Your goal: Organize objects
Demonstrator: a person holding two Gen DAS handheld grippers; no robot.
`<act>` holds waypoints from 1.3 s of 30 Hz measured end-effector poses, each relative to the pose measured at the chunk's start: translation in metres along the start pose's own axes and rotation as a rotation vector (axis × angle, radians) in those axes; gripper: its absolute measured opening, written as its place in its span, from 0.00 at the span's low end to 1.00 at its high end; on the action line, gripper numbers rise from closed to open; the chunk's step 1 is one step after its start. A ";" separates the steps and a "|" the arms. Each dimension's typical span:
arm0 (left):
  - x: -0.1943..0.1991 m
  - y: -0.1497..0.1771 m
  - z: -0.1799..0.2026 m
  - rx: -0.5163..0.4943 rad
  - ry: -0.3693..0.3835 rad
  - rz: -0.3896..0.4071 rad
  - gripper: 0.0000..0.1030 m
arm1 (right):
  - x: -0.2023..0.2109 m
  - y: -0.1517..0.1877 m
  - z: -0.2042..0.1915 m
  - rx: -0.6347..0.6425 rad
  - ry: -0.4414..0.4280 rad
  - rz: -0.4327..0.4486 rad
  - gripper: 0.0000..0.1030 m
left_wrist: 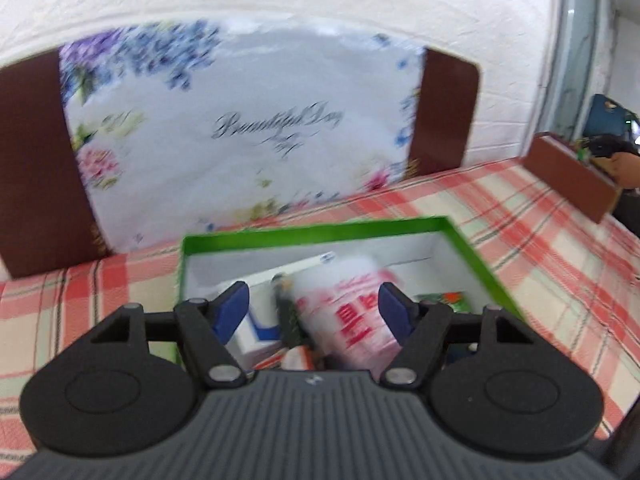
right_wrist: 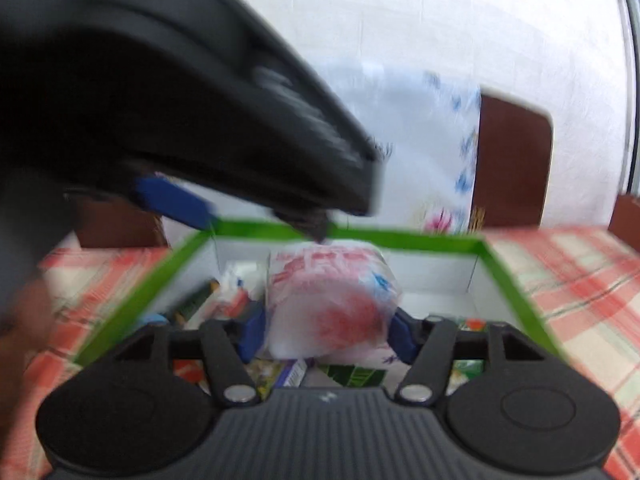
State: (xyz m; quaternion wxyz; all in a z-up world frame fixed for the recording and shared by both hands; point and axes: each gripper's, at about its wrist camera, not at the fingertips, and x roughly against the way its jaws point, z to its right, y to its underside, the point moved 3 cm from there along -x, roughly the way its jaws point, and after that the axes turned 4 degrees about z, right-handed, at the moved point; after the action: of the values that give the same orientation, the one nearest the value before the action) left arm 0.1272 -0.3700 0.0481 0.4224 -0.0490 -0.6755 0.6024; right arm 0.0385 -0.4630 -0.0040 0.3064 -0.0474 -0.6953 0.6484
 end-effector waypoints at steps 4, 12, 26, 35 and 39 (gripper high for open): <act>0.022 0.011 -0.018 0.020 0.018 0.030 0.71 | 0.013 0.001 -0.004 0.027 0.009 0.036 0.70; 0.075 0.031 -0.026 -0.021 -0.034 0.072 0.71 | 0.093 0.014 -0.017 0.027 0.009 0.133 0.73; 0.143 0.094 -0.058 0.002 -0.107 -0.002 0.73 | 0.170 0.046 -0.033 -0.100 -0.026 0.014 0.71; 0.176 0.122 -0.068 -0.004 -0.139 -0.008 0.83 | 0.211 0.052 -0.028 -0.221 -0.034 -0.003 0.71; 0.188 0.134 -0.072 -0.001 -0.149 -0.008 0.85 | 0.225 0.055 -0.031 -0.251 -0.043 -0.012 0.71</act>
State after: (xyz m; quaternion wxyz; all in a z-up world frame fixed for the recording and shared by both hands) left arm -0.0064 -0.1706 0.0238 0.3733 -0.0014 -0.7057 0.6021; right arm -0.1462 -0.3238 0.0264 0.2868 -0.0675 -0.7777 0.5553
